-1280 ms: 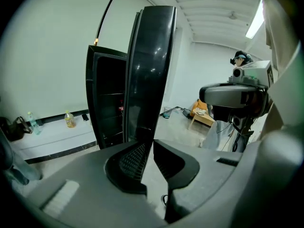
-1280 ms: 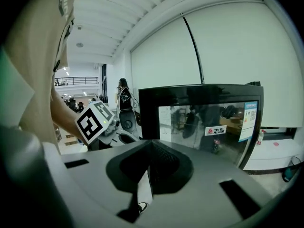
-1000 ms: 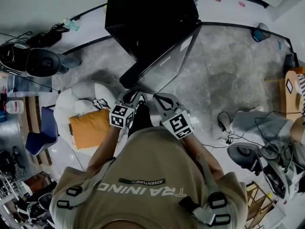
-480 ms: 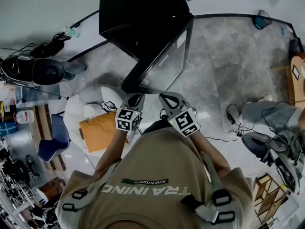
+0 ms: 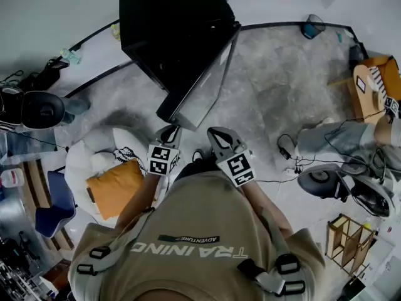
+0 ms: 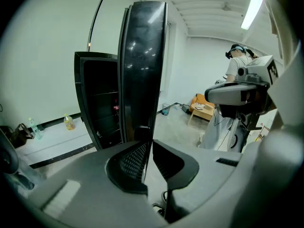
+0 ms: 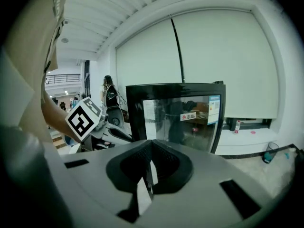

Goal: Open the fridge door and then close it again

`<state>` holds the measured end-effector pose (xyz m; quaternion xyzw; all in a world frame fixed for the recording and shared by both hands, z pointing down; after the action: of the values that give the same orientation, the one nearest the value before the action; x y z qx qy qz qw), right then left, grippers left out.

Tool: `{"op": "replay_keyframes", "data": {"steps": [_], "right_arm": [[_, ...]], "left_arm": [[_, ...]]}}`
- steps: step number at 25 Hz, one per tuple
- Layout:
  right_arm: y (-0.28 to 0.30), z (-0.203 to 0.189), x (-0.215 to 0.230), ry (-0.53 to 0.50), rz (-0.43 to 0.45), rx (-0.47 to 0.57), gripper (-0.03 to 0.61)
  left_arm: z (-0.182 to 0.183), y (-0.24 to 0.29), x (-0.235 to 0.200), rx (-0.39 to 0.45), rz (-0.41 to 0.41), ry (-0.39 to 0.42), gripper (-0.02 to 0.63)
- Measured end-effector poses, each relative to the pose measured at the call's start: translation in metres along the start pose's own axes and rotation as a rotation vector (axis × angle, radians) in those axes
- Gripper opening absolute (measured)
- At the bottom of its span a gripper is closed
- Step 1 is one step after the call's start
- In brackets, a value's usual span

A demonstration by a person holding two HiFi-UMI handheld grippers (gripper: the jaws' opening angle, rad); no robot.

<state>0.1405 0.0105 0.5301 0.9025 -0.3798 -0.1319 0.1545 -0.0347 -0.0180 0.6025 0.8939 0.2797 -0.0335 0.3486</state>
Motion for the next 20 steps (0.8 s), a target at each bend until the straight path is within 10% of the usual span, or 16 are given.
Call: {"op": "replay_keyframes", "data": {"steps": [10,20], "right_arm": [[-0.024,-0.009,0.013,0.031,-0.048,0.002,-0.005],[-0.065,-0.037,0.050,-0.047,0.157,0.050,-0.005]], "left_arm": [[-0.004,-0.001,0.015,-0.035,0.023,-0.020,0.029],[-0.020,0.003,0.074,-0.015,0.174,-0.124,0.029]]}}
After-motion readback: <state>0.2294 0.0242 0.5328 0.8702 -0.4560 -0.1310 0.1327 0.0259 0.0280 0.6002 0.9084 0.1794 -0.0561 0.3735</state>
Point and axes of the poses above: the fingertips, and each gripper's own axes: y forward along the fingers, x to its right, z out of its top, the point moved 6 cm from there along -y, backward along the fingers, and after that the axes turned 12 degrees about -y, right-handed, at the moved point
